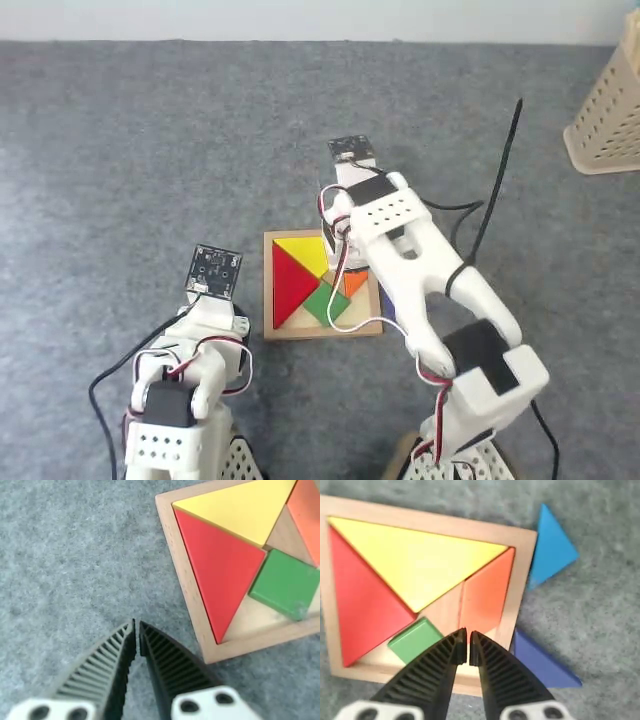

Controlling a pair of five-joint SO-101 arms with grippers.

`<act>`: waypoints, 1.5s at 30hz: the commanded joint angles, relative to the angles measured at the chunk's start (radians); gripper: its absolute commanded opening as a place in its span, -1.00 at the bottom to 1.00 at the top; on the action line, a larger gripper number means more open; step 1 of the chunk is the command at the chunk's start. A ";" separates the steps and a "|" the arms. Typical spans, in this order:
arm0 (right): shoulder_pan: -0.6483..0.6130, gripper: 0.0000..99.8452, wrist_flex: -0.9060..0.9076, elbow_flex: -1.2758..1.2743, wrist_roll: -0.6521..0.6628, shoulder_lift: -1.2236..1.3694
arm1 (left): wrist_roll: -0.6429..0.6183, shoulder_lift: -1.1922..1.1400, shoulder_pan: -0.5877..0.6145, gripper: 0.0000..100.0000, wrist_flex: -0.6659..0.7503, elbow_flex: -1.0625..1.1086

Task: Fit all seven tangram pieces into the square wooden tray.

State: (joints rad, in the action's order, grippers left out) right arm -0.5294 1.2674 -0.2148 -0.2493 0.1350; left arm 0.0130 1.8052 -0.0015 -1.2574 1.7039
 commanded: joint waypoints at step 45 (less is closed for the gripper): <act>0.196 -0.62 -0.275 -0.525 0.727 -0.191 | -0.006 0.021 0.006 -0.98 -0.006 -0.019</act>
State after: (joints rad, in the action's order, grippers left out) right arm -0.3636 0.9851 -0.7979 0.4657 -0.0798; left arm 0.0130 1.8052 -0.0015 -1.2574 1.7039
